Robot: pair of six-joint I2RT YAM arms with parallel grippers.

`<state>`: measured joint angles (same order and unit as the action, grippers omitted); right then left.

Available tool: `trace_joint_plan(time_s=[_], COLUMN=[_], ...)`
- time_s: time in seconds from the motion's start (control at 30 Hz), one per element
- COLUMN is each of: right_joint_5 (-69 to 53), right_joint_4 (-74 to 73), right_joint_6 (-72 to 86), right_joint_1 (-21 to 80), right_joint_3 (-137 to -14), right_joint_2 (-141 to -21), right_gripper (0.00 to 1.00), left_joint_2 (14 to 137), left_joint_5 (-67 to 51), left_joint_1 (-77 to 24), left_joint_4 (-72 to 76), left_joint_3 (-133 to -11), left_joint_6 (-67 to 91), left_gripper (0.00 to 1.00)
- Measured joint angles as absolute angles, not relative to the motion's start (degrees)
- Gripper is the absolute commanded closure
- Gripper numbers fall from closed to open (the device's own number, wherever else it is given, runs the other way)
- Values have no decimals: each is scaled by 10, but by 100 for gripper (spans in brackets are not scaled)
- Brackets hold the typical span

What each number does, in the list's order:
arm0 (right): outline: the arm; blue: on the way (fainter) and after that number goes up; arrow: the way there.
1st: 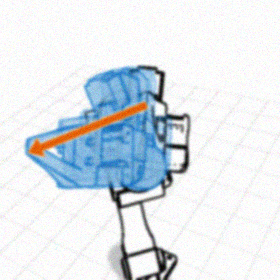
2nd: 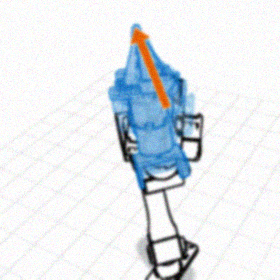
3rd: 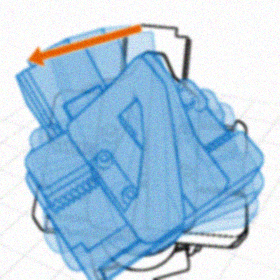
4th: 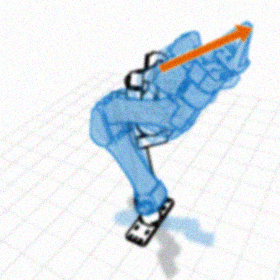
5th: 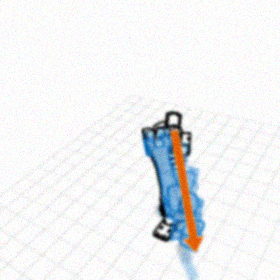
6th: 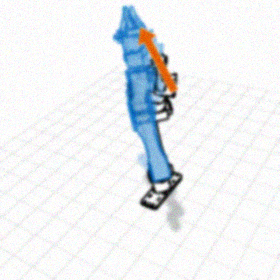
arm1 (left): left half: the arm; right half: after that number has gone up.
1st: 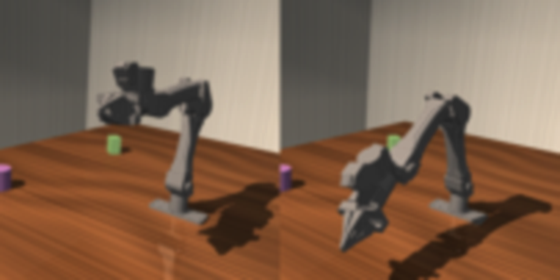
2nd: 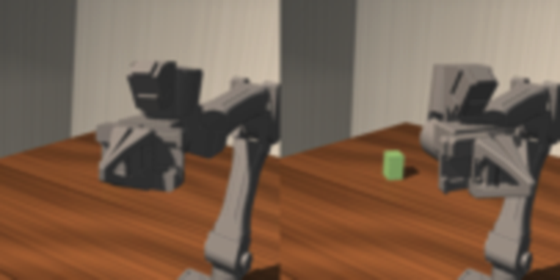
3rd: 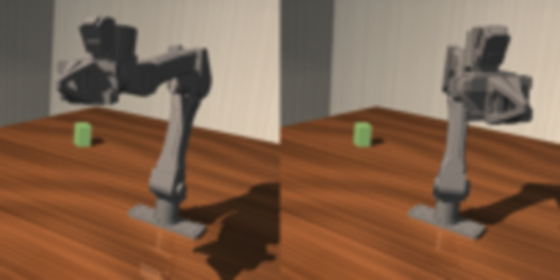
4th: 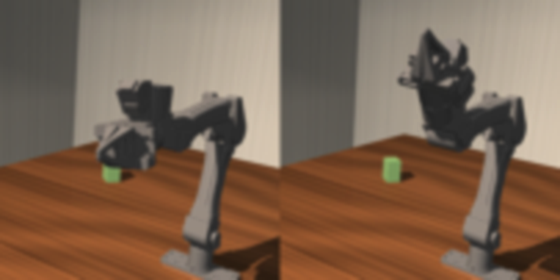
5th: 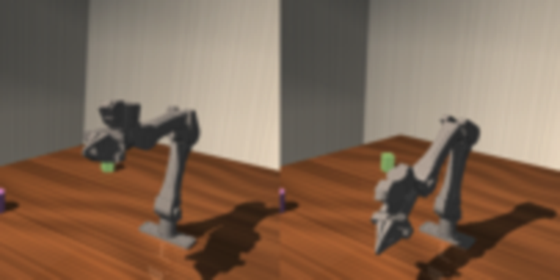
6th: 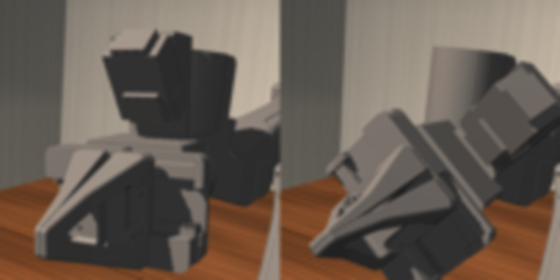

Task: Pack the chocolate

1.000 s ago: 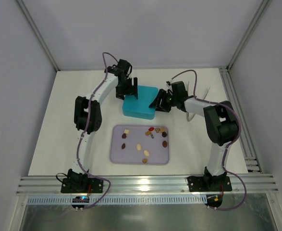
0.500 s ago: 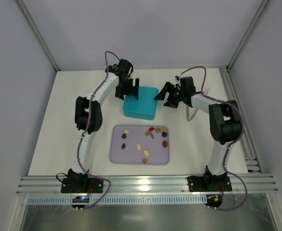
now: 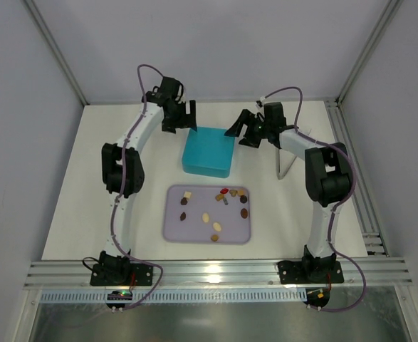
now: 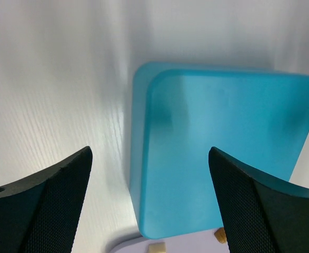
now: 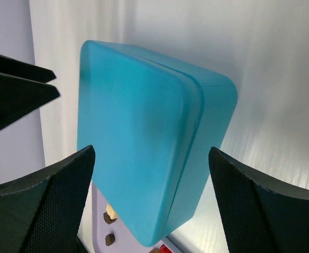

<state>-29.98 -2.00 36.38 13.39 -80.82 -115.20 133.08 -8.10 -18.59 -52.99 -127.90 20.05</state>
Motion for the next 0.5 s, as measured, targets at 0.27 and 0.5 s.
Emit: trace_joint_plan(time_s=[0.27, 0.5], right_joint_5=[-288, -275], right_joint_4=[-26, -30], right_joint_6=[366, 373], right_joint_1=[134, 134], right_joint_3=[-846, -871], right_joint_2=[-1220, -1249], right_gripper=[12, 12], left_joint_2=[1354, 1380], left_joint_5=[-84, -96], left_joint_1=[-175, -178], left_joint_4=[-472, -418], left_joint_3=[-1282, -1260], left_joint_6=[213, 244], left_gripper=[12, 14])
